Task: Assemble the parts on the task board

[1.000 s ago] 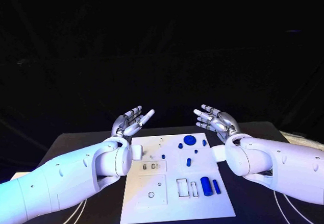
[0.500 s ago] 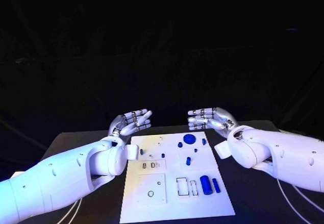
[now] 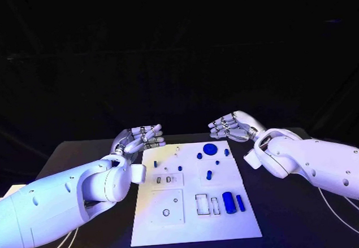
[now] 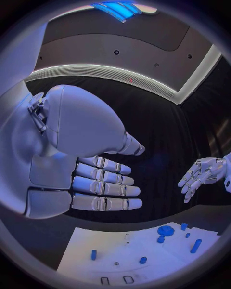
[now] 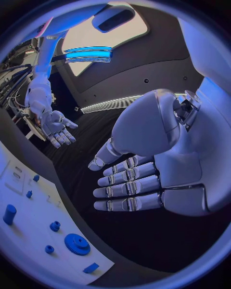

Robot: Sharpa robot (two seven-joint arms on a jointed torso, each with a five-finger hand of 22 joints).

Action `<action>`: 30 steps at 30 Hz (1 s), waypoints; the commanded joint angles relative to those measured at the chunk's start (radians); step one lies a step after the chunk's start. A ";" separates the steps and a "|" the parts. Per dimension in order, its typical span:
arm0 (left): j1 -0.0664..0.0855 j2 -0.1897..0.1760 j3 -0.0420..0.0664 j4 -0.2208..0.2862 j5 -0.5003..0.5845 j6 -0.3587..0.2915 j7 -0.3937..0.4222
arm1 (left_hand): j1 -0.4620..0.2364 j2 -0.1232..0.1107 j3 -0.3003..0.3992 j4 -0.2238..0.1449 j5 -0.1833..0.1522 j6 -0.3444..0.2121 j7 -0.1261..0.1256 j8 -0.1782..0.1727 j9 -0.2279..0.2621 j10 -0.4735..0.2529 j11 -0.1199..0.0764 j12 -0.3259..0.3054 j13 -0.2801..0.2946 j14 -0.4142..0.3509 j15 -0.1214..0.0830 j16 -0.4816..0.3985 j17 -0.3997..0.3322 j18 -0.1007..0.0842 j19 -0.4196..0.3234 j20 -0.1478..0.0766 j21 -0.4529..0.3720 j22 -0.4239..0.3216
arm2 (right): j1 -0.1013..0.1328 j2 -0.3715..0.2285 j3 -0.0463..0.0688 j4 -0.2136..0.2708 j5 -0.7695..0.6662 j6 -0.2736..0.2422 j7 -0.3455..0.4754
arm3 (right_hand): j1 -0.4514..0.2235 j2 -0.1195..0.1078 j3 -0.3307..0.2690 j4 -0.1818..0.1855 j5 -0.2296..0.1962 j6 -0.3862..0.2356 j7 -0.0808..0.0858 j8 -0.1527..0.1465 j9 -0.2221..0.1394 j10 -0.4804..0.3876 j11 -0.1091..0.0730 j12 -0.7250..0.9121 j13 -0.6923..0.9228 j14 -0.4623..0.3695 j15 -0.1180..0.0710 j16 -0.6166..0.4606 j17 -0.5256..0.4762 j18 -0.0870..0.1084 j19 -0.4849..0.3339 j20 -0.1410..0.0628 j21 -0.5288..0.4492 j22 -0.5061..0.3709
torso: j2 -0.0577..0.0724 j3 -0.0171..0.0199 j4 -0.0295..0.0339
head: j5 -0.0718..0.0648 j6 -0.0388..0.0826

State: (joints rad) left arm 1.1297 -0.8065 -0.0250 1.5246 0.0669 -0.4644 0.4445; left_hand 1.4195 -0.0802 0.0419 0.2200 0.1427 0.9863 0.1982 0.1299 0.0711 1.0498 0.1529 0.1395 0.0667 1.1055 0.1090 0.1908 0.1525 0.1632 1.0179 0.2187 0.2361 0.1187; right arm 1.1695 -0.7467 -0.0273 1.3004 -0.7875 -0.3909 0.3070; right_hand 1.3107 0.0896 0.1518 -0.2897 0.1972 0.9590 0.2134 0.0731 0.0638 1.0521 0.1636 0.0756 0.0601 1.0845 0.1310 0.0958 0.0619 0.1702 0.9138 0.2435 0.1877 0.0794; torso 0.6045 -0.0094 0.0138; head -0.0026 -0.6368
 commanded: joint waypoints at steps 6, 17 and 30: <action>0.004 -0.048 0.009 0.105 0.012 0.030 -0.014 | 0.002 0.009 -0.004 -0.015 0.006 0.010 0.000 -0.008 -0.002 0.021 -0.003 -0.002 0.003 0.022 -0.003 0.003 0.012 0.020 0.020 -0.003 0.001 -0.001 | 0.029 0.007 0.007 0.003 -0.467 0.043 -0.183 | 0.018 -0.058 0.041 0.002 -0.019 0.060 -0.022 -0.006 0.003 0.100 -0.034 -0.009 0.005 0.190 -0.066 0.020 0.005 0.010 0.214 -0.091 0.188 0.085 | 0.057 -0.0105 0.0201 | -0.025 0.017; 0.012 -0.080 0.015 0.201 0.014 0.041 -0.026 | 0.002 0.010 -0.005 -0.017 0.006 0.011 0.000 -0.010 -0.002 0.023 -0.004 -0.003 0.003 0.026 -0.004 0.004 0.014 0.020 0.024 -0.005 0.002 -0.001 | 0.072 0.025 0.010 0.000 -0.761 0.139 -0.320 | -0.010 -0.075 0.048 0.006 -0.020 0.078 -0.047 -0.008 0.002 0.124 -0.065 -0.014 0.003 0.429 -0.129 0.128 0.027 0.010 0.320 -0.148 0.422 0.220 | 0.112 -0.0145 0.0487 | -0.053 0.039; 0.022 -0.091 0.016 0.235 0.014 0.040 -0.026 | 0.001 0.009 -0.006 -0.018 0.006 0.010 0.000 -0.013 -0.003 0.022 -0.004 -0.006 0.003 0.027 -0.005 0.003 0.016 0.020 0.028 -0.005 0.002 -0.001 | 0.092 0.057 0.010 -0.018 -0.846 0.208 -0.352 | -0.039 -0.083 0.097 0.007 -0.021 0.085 -0.055 -0.009 0.002 0.088 -0.072 -0.013 0.003 0.397 -0.135 0.545 0.283 0.012 0.265 -0.154 0.610 0.345 | 0.150 -0.0130 0.0615 | -0.060 0.055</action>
State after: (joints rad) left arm 1.1496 -0.8981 -0.0100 1.7548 0.0776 -0.4449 0.4152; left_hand 1.4195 -0.0802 0.0350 0.2077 0.1427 0.9934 0.1980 0.1234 0.0698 1.0686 0.1483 0.1395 0.0687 1.1280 0.1039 0.1908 0.1673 0.1629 1.0383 0.2127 0.2361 0.1185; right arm 1.2611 -0.6941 -0.0176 1.2863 -1.5716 -0.2368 -0.0179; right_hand 1.2815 0.0081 0.2426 -0.2836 0.1778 1.0366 0.1599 0.0671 0.0649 1.1478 0.0923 0.0641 0.0640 1.4665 -0.0076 0.6357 0.3401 0.1700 1.1835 0.0897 0.7915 0.4208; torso 0.7425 -0.0236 0.0712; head -0.0651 -0.5853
